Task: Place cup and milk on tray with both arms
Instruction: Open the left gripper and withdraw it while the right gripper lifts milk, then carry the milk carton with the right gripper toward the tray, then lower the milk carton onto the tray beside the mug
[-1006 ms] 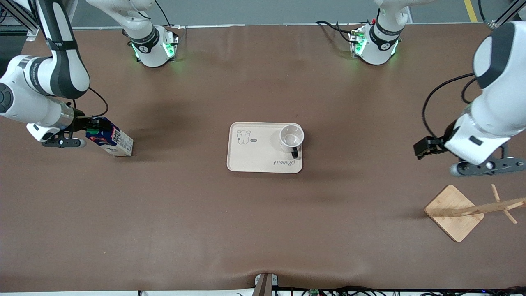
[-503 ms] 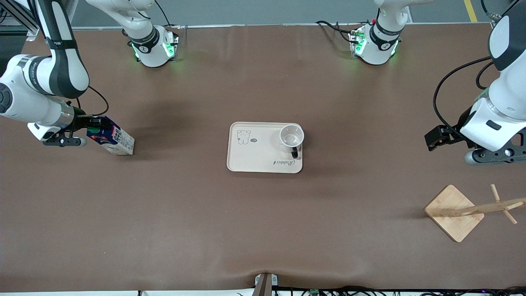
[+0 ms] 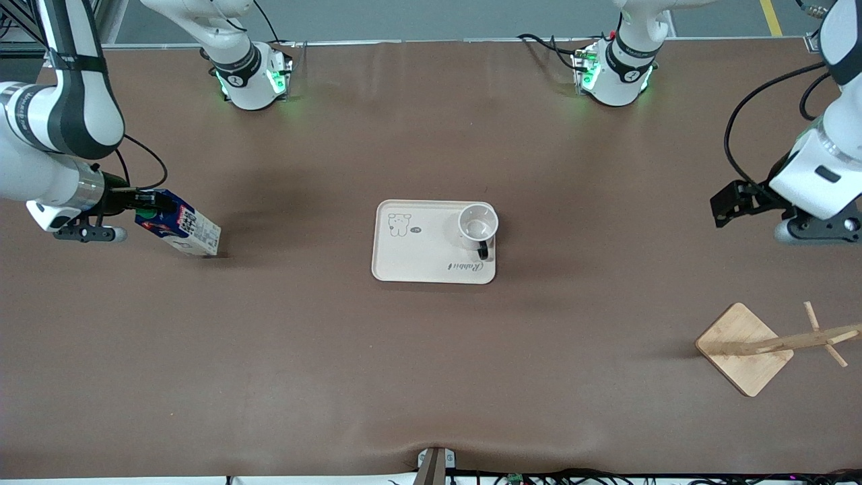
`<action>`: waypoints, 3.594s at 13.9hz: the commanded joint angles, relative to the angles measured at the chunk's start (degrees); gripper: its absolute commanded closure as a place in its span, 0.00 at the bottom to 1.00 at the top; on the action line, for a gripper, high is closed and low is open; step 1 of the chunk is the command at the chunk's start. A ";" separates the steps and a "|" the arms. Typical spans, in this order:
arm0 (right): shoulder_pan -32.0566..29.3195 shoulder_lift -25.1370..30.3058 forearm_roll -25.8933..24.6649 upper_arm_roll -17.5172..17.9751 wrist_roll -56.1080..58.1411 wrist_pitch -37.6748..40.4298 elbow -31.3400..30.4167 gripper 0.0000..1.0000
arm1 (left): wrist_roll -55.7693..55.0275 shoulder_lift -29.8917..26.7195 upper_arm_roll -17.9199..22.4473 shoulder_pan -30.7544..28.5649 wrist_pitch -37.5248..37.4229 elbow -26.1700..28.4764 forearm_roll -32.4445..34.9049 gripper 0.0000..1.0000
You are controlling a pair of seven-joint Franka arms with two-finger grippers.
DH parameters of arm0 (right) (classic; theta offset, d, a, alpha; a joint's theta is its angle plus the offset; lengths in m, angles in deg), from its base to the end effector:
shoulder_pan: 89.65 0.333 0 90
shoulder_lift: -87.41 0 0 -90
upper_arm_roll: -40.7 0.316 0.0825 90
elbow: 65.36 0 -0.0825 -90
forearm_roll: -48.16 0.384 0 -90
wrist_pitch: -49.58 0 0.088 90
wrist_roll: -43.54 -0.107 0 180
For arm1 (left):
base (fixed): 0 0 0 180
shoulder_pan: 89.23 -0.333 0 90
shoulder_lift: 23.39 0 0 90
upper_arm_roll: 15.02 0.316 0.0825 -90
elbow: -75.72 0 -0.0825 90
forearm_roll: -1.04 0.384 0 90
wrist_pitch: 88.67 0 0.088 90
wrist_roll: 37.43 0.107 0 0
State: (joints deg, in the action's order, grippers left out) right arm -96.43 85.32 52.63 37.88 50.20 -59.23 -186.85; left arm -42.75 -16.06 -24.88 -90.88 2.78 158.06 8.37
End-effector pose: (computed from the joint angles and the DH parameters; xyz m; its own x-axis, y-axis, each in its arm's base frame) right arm 0.5112 -0.0806 0.3764 0.9664 -0.0719 -0.2466 -0.0973 -0.9910 -0.0924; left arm 0.5932 -0.0650 0.6180 0.9977 -0.0519 0.0425 -0.0474 -0.9936 -0.1024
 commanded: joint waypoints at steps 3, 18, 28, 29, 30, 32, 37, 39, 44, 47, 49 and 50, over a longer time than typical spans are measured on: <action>4.57 0.43 1.41 0.54 -8.67 8.59 5.47 1.00 | 2.86 -7.94 8.90 6.57 0.05 7.92 -2.05 0.00; 31.30 -5.19 15.66 0.62 -38.90 1.75 12.77 1.00 | 2.86 -8.12 8.63 6.04 -2.23 7.22 -2.49 0.00; 36.40 -17.59 20.32 0.54 -41.73 1.75 25.25 1.00 | 1.72 -8.12 8.37 6.40 -2.67 7.75 -2.49 0.00; 36.84 -17.68 20.32 0.54 -41.73 1.67 24.99 1.00 | 1.72 -8.03 8.37 6.48 -2.67 7.75 -2.49 0.00; 37.80 -18.11 20.32 0.45 -41.73 1.49 24.90 1.00 | 1.72 -7.94 8.37 6.57 -2.67 7.75 -2.49 0.00; 38.34 -18.91 20.23 0.45 -41.73 1.49 24.90 1.00 | 1.72 -7.68 8.37 6.57 -2.50 7.66 -2.49 0.00; 40.44 -20.75 19.26 0.45 -41.56 1.31 24.99 1.00 | 1.72 -7.77 8.37 6.48 -2.50 7.84 -2.58 0.00; 41.50 -21.37 19.26 0.45 -41.56 0.09 25.08 1.00 | 1.72 -8.03 8.37 6.31 -2.67 7.75 -2.58 0.00; 42.55 -22.07 18.65 0.36 -41.56 -0.79 24.82 1.00 | 1.90 -8.03 8.46 6.04 -2.67 7.75 -2.58 0.00; 42.82 -22.51 18.29 0.36 -41.56 -0.88 24.82 1.00 | 1.81 -8.12 8.37 6.13 -2.67 7.66 -2.58 0.00; 42.99 -22.78 17.68 0.27 -41.56 -0.88 24.82 0.98 | 1.81 -8.03 8.46 6.13 -2.67 7.75 -2.58 0.00; 43.17 -22.78 15.94 0.36 -41.56 -0.88 24.90 0.98 | 1.72 -8.03 8.46 6.13 -2.67 7.75 -2.58 0.00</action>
State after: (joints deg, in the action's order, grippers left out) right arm -54.47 63.29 70.96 38.98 9.21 -60.22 -163.40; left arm -40.88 -23.12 -16.63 -84.75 0.66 165.49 6.76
